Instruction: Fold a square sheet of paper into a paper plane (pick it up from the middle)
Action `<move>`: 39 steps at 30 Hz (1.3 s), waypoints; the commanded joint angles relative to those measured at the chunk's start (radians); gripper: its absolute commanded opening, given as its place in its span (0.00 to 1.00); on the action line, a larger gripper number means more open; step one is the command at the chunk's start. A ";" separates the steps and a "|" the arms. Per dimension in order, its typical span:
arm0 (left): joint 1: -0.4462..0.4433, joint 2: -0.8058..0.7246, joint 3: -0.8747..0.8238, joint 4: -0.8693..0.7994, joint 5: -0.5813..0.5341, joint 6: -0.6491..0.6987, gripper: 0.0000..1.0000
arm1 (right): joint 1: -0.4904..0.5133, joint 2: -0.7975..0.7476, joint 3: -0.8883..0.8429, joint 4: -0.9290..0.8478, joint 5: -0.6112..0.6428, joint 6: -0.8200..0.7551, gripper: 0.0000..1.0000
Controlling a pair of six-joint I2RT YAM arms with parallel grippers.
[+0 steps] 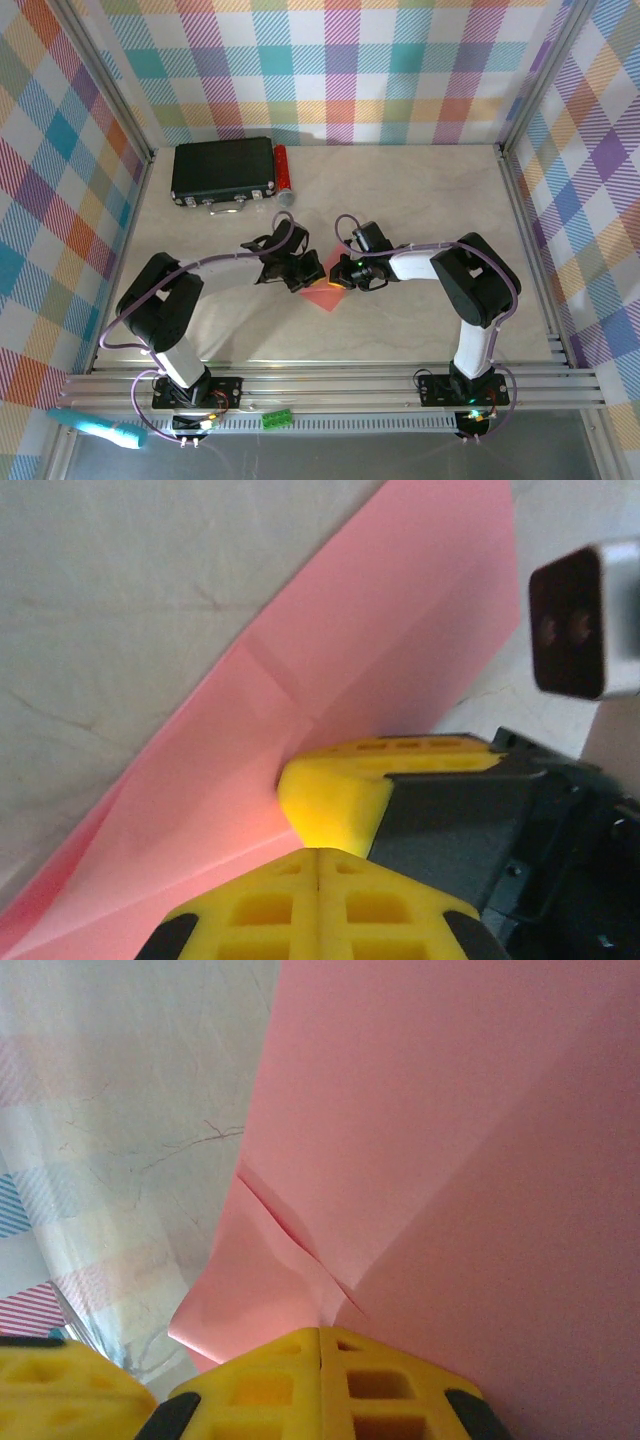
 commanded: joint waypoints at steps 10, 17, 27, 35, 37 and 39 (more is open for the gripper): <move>-0.026 0.074 -0.047 0.092 -0.001 -0.071 0.00 | 0.004 0.061 -0.030 -0.168 0.128 0.011 0.00; -0.026 0.101 -0.065 0.124 0.003 -0.068 0.00 | 0.003 0.062 -0.031 -0.170 0.128 0.012 0.00; -0.024 0.107 -0.159 0.136 -0.064 -0.054 0.00 | 0.001 0.074 -0.034 -0.219 0.150 0.011 0.00; -0.011 0.077 -0.297 0.221 -0.136 -0.049 0.00 | -0.010 0.083 -0.042 -0.252 0.173 -0.010 0.00; 0.000 0.065 -0.321 0.237 -0.145 -0.053 0.00 | -0.016 0.087 -0.045 -0.257 0.177 -0.014 0.00; 0.012 0.044 -0.348 0.247 -0.154 -0.057 0.01 | -0.021 0.088 -0.049 -0.258 0.178 -0.018 0.00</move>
